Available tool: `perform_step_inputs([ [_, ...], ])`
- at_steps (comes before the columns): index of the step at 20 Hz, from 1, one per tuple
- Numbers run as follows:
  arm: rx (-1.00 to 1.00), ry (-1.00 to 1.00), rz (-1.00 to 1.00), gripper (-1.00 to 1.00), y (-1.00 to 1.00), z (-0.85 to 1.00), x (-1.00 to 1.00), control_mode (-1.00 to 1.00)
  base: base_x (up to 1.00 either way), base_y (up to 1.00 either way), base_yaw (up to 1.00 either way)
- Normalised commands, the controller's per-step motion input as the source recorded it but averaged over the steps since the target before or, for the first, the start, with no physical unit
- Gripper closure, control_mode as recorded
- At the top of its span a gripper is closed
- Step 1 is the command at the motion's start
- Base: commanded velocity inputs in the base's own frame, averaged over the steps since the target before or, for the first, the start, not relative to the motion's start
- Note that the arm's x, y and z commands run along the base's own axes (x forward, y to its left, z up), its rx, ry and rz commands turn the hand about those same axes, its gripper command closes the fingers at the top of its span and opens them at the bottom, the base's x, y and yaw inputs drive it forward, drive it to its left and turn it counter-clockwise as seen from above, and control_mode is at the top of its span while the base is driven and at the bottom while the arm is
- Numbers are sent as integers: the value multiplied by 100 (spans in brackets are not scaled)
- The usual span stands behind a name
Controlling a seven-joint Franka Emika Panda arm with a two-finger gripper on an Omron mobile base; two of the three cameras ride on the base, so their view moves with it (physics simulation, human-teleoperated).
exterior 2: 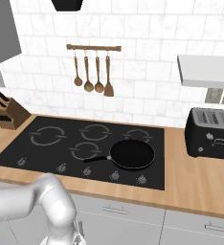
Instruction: Pick the kettle from the counter and place it on a stove burner. Then turn the burner on.
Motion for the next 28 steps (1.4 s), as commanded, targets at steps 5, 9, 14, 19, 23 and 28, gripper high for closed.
perform_step_inputs([
  [5,0,0,-4,-100,0,-26,36,-100,0,0,0],
  [9,0,0,-4,-100,5,-16,34,-100,0,0,0],
  [14,0,0,-3,-100,7,-15,16,-100,0,0,0],
  [19,0,-1,-1,100,0,-6,0,-100,0,0,0],
  [23,0,0,0,100,0,-4,0,-100,0,0,0],
  [28,0,-4,0,100,-7,-16,0,-100,0,0,0],
])
